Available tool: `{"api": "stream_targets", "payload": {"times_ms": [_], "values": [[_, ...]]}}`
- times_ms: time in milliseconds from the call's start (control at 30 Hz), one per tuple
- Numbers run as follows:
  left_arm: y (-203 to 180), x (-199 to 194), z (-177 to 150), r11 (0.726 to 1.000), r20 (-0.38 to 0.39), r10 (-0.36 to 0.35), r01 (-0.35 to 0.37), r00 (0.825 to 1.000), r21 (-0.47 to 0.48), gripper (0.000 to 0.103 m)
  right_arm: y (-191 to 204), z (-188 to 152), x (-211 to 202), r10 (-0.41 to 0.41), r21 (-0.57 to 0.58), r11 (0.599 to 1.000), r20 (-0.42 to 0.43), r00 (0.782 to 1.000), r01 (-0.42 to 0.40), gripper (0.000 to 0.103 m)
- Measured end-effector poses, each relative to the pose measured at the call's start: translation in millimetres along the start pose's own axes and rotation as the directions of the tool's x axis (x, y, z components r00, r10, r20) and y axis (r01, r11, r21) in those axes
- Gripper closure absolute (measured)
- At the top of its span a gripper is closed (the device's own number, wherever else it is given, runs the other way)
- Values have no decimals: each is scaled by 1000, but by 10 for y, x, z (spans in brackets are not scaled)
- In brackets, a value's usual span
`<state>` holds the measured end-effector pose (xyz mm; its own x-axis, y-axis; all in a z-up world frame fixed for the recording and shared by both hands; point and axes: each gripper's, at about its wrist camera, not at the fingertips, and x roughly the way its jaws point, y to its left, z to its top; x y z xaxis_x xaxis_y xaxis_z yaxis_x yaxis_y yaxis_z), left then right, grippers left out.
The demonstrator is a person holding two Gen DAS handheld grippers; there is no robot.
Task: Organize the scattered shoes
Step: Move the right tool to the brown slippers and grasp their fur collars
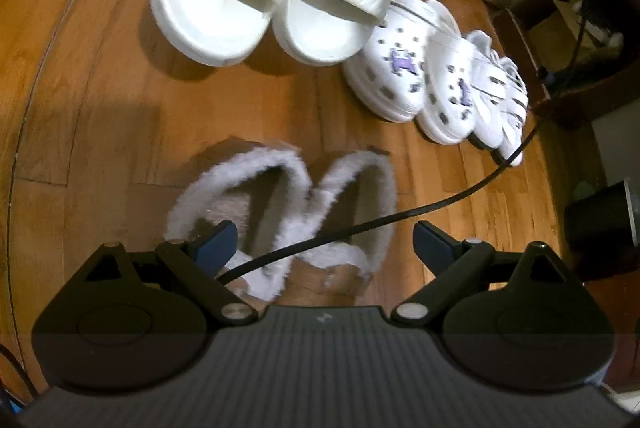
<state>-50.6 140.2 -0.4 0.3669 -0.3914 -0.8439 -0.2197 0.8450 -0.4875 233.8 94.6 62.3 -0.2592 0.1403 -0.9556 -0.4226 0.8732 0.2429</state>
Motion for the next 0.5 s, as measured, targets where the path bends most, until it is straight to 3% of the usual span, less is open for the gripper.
{"api": "stream_targets", "payload": {"times_ms": [200,233,267,300,333,367,500], "values": [[85,152,161,1000,-6,-7,7,1000,20,8,-188,204,689,-120,3,993,-97,988,121,81],[59,176,172,1000,-8,-6,6,1000,27,8,-242,205,746,-123,4,992,-81,989,124,77],[34,195,182,999,-9,-3,4,1000,35,8,-287,199,745,-131,7,991,-41,990,132,60],[11,200,186,999,-4,5,-4,1000,46,8,-328,191,724,-145,9,989,5,989,144,36],[-27,205,189,998,5,19,-20,1000,63,8,-368,170,667,-145,12,989,58,988,144,30],[-104,206,188,994,29,54,-56,998,94,8,-402,135,593,-129,10,992,95,987,129,24],[-239,169,156,984,78,89,-100,993,148,8,-520,-230,218,-48,3,999,222,974,49,23]]}}
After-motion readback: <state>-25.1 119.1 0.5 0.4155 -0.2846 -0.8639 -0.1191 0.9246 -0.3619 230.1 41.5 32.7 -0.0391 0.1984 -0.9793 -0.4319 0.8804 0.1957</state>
